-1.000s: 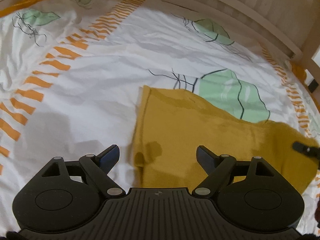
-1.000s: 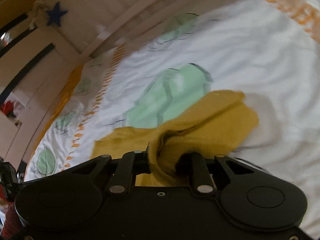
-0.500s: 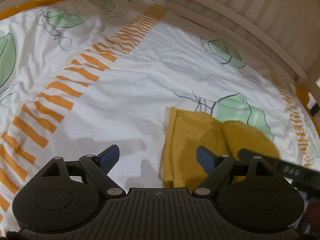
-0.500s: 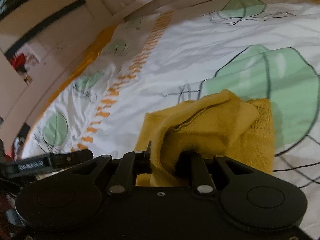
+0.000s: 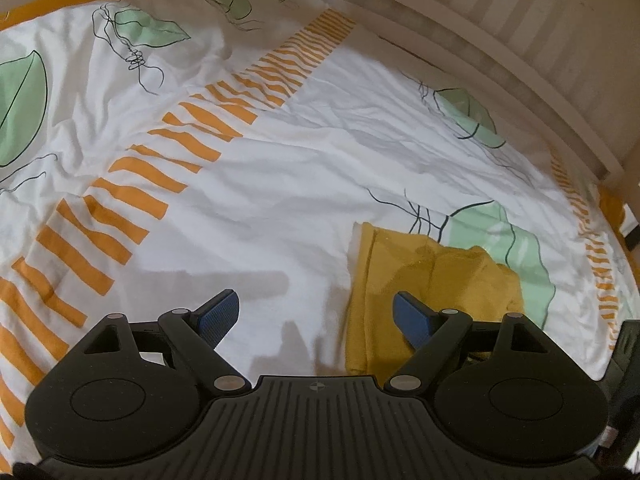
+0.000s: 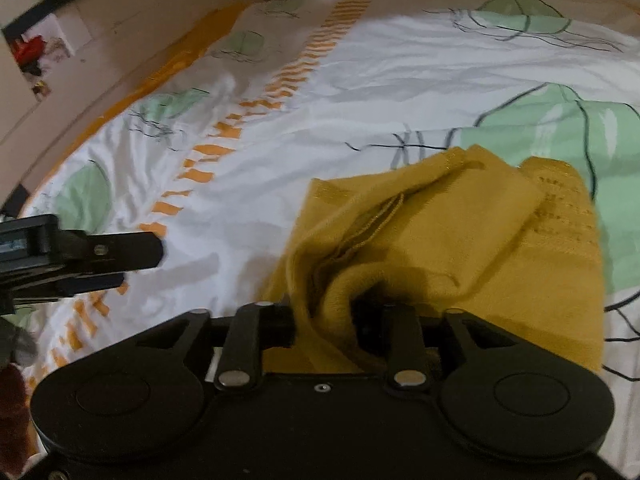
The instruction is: Fold small clothes
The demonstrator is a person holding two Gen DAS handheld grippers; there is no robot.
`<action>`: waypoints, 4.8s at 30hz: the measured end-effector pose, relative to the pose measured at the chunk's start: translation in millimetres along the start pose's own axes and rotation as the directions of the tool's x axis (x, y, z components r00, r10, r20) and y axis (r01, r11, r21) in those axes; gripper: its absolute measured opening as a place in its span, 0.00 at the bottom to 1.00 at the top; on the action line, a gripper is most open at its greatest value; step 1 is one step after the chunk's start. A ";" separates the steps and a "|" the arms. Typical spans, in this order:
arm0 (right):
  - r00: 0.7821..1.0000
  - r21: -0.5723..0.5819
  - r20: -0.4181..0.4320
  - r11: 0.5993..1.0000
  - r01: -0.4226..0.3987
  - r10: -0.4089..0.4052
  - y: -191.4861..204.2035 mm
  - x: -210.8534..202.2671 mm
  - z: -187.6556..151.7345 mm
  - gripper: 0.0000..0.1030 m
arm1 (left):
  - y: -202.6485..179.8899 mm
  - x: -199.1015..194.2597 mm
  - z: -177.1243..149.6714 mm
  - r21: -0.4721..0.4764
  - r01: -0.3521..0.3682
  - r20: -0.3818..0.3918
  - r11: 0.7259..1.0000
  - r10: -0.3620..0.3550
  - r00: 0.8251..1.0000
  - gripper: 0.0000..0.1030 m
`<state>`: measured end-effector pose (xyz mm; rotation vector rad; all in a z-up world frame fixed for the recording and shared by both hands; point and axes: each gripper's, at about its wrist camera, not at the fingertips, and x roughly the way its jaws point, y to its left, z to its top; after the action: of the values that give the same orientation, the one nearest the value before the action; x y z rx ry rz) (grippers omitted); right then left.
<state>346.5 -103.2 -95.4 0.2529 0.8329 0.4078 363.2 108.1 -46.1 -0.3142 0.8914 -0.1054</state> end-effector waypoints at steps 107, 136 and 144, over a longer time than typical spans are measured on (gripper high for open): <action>0.922 -0.554 0.220 0.737 0.386 -0.318 17.4 -84.2 -122.4 0.08 | -33.1 20.9 -49.5 0.030 0.278 -0.266 0.960 -0.261 0.928 0.70; 0.977 -0.470 0.162 0.860 0.197 -0.136 8.5 -102.1 -116.7 0.56 | -40.9 18.5 -58.9 0.046 0.382 -0.333 0.923 -0.347 0.877 0.69; 0.997 -0.519 0.007 0.852 0.073 -0.081 9.5 -83.8 -127.3 0.63 | -23.9 27.6 -63.7 0.080 0.313 -0.430 0.946 -0.250 0.867 0.69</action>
<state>197.2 -124.5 -119.0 -0.2890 0.7145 0.5435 331.9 65.1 -96.5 -0.2864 1.2499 -0.5260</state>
